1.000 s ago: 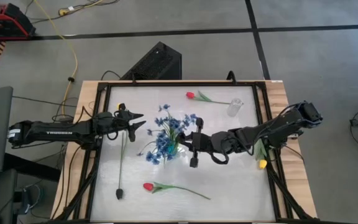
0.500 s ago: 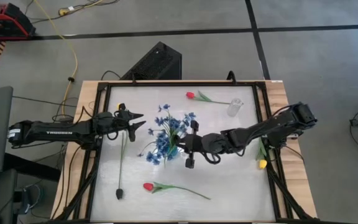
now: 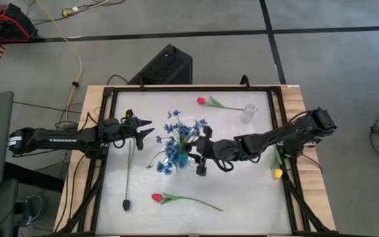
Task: Sort flowers into vase by color
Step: Put the right black tulip into the blue vase, then put the black tulip into the blue vase
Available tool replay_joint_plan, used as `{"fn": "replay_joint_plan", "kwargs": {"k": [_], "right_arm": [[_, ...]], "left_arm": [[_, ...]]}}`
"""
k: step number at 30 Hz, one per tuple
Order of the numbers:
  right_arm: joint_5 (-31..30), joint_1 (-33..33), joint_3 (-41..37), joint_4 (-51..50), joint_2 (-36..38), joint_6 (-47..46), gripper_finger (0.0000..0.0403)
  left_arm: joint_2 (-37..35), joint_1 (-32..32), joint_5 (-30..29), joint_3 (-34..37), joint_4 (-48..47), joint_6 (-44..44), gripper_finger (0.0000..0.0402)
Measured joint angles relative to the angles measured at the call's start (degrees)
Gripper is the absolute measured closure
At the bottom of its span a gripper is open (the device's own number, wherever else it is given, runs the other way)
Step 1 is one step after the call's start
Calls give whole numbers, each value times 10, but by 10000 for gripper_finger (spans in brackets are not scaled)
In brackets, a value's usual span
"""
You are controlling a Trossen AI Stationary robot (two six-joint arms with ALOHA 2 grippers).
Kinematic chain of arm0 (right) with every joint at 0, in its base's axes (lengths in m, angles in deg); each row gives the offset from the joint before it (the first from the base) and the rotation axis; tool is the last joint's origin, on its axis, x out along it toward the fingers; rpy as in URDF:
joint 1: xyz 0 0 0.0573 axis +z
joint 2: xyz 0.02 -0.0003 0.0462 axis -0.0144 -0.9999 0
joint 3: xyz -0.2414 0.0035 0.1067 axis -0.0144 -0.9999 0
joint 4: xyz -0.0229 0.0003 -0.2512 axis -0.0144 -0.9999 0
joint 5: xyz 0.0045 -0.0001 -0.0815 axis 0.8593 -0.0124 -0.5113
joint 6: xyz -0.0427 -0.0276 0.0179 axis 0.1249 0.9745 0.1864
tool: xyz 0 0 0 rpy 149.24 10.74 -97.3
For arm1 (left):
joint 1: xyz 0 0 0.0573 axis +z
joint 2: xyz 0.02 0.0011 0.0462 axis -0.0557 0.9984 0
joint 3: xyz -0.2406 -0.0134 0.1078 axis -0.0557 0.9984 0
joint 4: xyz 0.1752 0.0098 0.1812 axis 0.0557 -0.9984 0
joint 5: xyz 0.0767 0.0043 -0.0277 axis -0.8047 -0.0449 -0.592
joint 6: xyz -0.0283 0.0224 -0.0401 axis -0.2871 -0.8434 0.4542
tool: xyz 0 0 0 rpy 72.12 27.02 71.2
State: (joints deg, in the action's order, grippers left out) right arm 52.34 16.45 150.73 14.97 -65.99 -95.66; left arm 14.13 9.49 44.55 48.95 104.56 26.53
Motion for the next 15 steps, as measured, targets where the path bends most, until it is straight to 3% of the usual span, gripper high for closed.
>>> {"fn": "replay_joint_plan", "kwargs": {"k": [6,15], "right_arm": [[18,1,46,-136,8,-50,166],[89,1,107,-301,8,-89,158]], "left_arm": [[0,0,-1,0,-1,0,246],[-2,0,-1,0,-13,5,246]]}}
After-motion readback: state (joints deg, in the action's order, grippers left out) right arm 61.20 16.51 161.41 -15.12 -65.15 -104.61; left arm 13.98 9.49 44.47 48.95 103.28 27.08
